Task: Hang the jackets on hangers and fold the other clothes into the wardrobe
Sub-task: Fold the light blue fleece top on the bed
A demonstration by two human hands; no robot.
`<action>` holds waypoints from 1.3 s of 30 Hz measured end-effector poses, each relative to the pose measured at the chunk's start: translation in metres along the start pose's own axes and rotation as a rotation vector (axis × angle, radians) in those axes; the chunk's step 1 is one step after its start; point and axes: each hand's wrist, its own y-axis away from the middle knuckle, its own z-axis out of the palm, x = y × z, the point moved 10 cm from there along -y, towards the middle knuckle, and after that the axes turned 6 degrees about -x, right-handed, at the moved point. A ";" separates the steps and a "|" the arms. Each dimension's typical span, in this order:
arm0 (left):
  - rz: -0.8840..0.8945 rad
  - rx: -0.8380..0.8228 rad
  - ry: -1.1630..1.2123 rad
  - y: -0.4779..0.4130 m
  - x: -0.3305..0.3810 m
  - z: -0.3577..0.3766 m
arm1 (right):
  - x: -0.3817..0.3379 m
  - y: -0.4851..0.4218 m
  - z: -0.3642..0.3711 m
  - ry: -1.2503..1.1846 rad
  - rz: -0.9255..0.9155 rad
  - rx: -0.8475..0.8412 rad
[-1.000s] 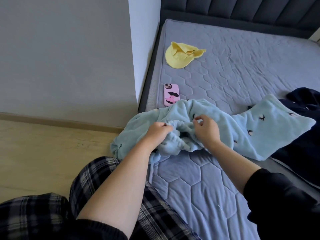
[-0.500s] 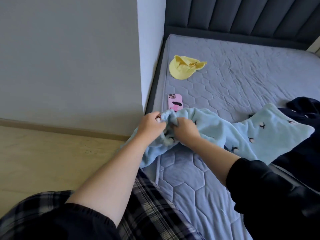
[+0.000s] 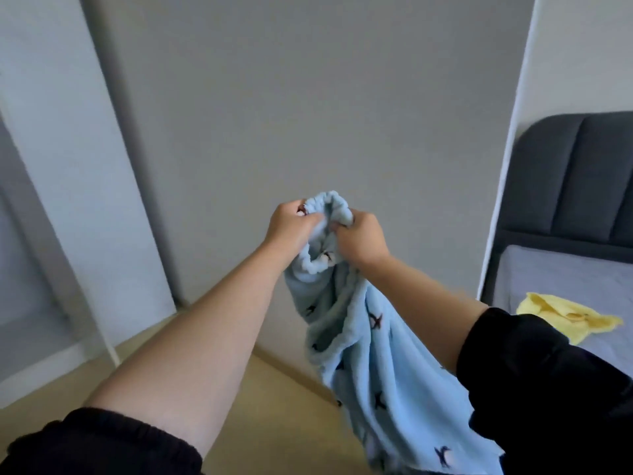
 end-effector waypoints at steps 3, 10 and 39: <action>0.092 0.134 -0.017 -0.013 0.042 -0.089 | -0.085 -0.032 0.025 -0.032 -0.143 -0.032; 0.260 0.059 -0.463 -0.036 0.120 -0.159 | -0.179 -0.081 0.046 -0.067 -0.321 0.014; -0.034 0.733 -0.680 -0.028 0.067 -0.351 | -0.249 -0.151 0.078 -0.296 -0.234 0.019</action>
